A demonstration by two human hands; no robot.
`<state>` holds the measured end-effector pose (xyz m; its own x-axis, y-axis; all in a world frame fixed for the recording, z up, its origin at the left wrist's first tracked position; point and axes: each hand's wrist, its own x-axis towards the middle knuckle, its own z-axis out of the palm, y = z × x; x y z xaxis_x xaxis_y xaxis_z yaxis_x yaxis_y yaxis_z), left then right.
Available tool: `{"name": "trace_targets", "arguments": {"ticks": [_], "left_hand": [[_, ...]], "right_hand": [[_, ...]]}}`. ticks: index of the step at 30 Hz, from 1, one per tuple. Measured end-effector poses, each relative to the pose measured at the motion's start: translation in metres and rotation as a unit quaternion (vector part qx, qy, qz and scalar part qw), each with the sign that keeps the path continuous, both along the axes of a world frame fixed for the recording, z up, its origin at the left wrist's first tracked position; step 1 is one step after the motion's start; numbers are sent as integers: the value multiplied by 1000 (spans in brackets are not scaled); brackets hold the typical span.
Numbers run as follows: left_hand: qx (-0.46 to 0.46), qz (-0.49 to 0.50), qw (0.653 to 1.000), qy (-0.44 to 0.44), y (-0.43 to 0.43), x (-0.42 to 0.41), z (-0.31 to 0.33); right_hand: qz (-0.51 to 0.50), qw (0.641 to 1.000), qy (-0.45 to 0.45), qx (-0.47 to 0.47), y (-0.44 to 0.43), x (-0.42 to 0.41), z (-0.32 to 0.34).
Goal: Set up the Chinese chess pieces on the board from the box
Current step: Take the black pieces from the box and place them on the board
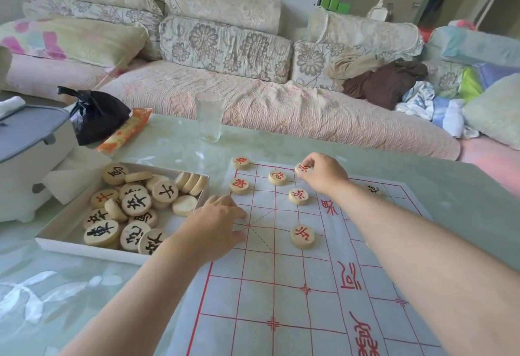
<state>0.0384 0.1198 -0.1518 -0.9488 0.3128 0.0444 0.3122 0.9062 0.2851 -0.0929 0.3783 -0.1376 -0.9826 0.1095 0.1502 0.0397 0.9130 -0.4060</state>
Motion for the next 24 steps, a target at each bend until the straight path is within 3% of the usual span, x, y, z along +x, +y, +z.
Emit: {"name": "trace_targets", "arguments": {"ticks": [8, 13, 24], "left_hand": [[34, 1, 999, -12, -3, -6, -2], [107, 14, 994, 8, -7, -9, 4], [152, 123, 978, 74, -55, -6, 21]], "right_hand": [[17, 999, -33, 28, -23, -17, -4], [13, 999, -14, 32, -44, -10, 12], [229, 973, 0, -30, -165, 39, 37]]}}
